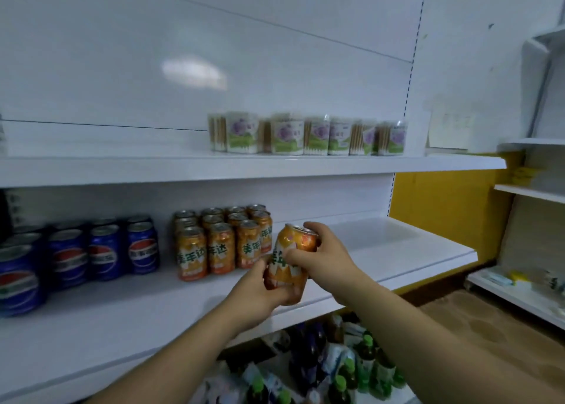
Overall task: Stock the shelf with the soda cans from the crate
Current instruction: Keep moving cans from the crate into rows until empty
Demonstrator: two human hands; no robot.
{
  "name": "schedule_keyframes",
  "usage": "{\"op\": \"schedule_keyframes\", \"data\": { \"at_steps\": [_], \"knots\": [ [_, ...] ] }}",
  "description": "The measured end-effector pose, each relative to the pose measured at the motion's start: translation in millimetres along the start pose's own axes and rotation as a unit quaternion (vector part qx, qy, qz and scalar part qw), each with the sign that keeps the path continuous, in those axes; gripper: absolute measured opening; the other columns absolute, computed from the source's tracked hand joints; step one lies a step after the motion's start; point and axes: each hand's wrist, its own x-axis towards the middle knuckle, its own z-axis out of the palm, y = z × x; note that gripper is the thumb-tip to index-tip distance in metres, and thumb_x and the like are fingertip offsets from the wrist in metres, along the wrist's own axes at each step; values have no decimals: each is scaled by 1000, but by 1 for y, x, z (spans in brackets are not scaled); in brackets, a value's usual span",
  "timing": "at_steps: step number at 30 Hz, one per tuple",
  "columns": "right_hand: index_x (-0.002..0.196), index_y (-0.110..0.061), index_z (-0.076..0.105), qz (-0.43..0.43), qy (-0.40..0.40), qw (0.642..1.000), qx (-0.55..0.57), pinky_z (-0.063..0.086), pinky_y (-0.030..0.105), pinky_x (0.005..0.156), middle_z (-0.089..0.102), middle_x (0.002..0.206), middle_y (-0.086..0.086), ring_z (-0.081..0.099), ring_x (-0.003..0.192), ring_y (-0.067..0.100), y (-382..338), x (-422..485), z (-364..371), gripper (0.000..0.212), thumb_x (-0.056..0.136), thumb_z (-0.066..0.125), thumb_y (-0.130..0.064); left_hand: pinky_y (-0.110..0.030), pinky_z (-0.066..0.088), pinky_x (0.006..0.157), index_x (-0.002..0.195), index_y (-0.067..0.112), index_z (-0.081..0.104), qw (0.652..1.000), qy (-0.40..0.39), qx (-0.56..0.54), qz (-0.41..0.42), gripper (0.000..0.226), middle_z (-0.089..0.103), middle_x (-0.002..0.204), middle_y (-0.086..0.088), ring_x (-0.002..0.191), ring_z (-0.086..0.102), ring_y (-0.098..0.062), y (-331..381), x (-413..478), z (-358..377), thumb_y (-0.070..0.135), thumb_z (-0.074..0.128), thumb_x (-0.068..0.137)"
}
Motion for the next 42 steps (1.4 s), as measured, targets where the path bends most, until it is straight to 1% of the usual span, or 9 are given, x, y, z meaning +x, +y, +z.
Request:
{"op": "schedule_keyframes", "data": {
  "at_steps": [3, 7, 10, 16, 21, 27, 31, 36, 42],
  "knots": [
    [130, -30, 41, -11, -31, 999, 18, 57, 38, 87, 58, 106, -7, 64, 98, 16, 5, 4, 33, 66, 76, 77, -16, -7, 47, 66, 129, 26, 39, 999, 7, 48, -12, 62, 60, 107, 16, 94, 58, 6, -16, -7, -28, 13, 74, 80],
    [126, -35, 43, -44, -61, 997, -26, 56, 30, 83, 60, 109, -6, 63, 97, 14, 10, 10, 70, 64, 75, 76, -17, -23, 48, 95, 137, 27, 39, 986, 9, 164, -40, 71, 60, 122, 13, 108, 58, -2, -42, -16, -65, 35, 76, 77],
    [123, -38, 41, -64, -81, 994, -49, 52, 24, 78, 58, 105, -12, 61, 95, 10, 13, 17, 89, 63, 75, 75, -16, -32, 42, 103, 139, 30, 41, 945, 3, 314, -94, 75, 49, 140, 4, 122, 50, -14, -57, -19, -89, 57, 68, 75],
    [123, -37, 40, -73, -87, 992, -58, 44, 25, 82, 48, 100, -25, 53, 95, 7, 29, 31, 103, 61, 78, 74, -14, -48, 17, 116, 149, 24, 27, 847, -33, 502, -172, 75, 23, 158, 2, 143, 24, -19, -83, -9, -111, 67, 37, 89],
    [139, -31, 37, -60, -56, 994, -68, 46, 27, 89, 51, 118, -9, 53, 111, 14, 51, 45, 94, 70, 81, 74, -18, -57, -4, 116, 153, 34, 7, 829, -49, 527, -181, 81, -5, 162, 6, 148, -6, -20, -100, 12, -103, 77, 23, 85],
    [146, -27, 31, -94, -24, 988, -121, 46, 32, 98, 48, 132, -6, 51, 117, 13, 75, 66, 79, 73, 84, 70, -27, -55, -5, 116, 152, 41, 3, 829, -41, 527, -182, 83, -8, 161, 11, 148, -8, -16, -113, 22, -105, 82, 22, 82],
    [144, -21, 35, -124, 23, 975, -183, 43, 31, 100, 32, 140, 2, 39, 112, 9, 87, 80, 74, 71, 81, 63, -35, -53, -6, 117, 152, 41, 4, 834, -37, 519, -183, 82, -8, 161, 11, 148, -9, -15, -114, 22, -105, 81, 23, 82],
    [139, -30, 37, -87, 64, 965, -237, 45, 35, 98, 31, 131, 1, 43, 113, 16, 93, 105, 62, 81, 72, 79, -44, -52, -7, 117, 151, 41, 5, 835, -33, 518, -180, 81, -7, 161, 12, 148, -9, -14, -112, 21, -105, 80, 24, 83],
    [141, -28, 36, -68, 54, 972, -220, 47, 38, 96, 38, 136, 5, 49, 119, 26, 98, 128, 49, 70, 82, 74, -24, -52, -8, 117, 151, 41, 4, 836, -29, 517, -178, 81, -8, 161, 12, 148, -10, -13, -114, 21, -104, 80, 24, 83]
  ]
}}
